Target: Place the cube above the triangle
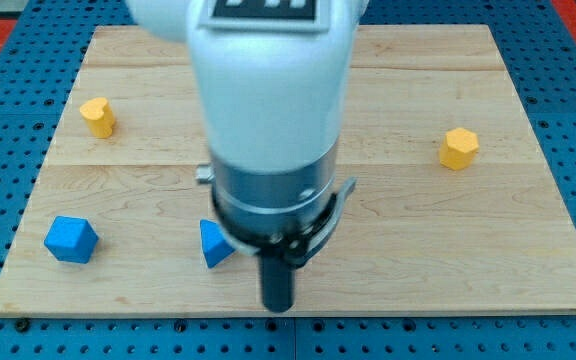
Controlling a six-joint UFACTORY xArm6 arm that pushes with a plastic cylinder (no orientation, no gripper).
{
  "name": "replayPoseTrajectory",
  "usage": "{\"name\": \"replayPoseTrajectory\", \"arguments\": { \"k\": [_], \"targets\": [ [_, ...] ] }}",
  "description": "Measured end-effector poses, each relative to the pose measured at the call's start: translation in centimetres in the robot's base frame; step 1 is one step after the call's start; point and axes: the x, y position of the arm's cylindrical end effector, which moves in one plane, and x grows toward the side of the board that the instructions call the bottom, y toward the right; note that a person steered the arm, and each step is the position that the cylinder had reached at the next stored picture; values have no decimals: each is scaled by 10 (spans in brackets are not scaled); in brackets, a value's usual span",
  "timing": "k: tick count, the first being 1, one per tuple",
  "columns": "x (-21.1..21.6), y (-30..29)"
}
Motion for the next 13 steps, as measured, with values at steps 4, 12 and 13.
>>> {"name": "replayPoseTrajectory", "arguments": {
  "k": [4, 12, 13],
  "targets": [
    [-35, -259],
    [-43, -164],
    [-66, -139]
  ]
}}
